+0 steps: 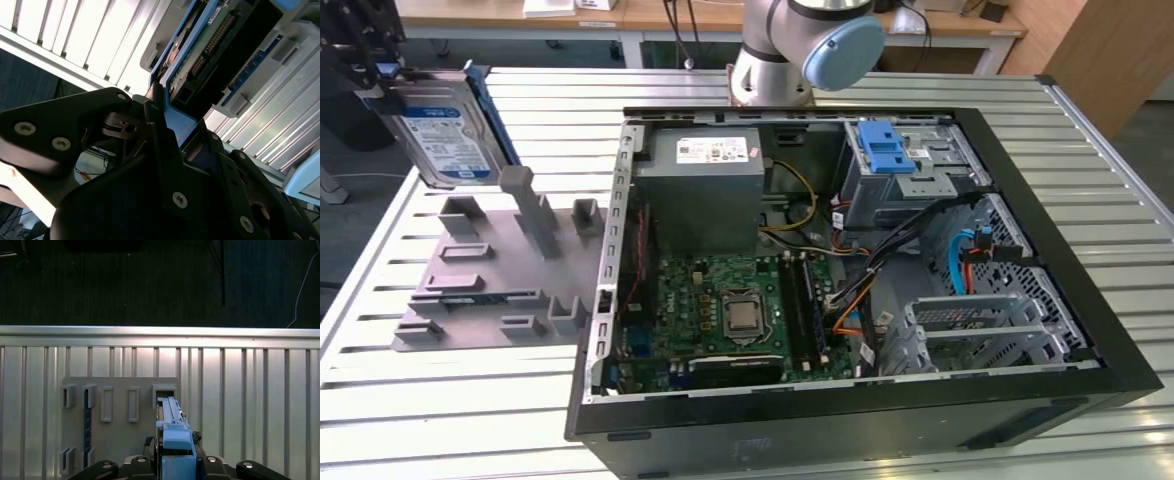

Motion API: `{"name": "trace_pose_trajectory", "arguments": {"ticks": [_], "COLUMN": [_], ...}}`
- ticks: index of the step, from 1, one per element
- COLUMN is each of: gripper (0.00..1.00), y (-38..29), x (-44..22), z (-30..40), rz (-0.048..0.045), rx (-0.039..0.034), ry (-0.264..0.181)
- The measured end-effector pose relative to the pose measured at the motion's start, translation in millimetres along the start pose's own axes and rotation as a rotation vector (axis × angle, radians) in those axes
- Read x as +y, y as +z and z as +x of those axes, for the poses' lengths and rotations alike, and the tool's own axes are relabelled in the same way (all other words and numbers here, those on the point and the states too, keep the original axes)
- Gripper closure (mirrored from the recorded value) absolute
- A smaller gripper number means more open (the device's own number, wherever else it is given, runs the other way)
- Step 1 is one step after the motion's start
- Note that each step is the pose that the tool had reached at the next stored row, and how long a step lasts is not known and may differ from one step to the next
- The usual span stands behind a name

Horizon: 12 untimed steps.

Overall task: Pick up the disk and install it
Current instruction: 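Pick up the disk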

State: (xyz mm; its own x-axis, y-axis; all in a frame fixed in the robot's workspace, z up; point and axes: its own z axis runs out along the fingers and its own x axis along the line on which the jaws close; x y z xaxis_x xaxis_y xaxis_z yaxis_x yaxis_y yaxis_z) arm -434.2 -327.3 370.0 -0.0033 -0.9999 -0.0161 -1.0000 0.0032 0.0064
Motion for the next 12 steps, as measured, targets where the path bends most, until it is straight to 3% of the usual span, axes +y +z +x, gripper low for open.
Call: {"name": "trace_pose_trajectory", "arguments": {"ticks": [12], "gripper": [0.64], "y": [-4.5], "x": [0.0], "z": [-0.1], "rz": [0.0000], "rx": [0.0000], "ry": [0.000]}}
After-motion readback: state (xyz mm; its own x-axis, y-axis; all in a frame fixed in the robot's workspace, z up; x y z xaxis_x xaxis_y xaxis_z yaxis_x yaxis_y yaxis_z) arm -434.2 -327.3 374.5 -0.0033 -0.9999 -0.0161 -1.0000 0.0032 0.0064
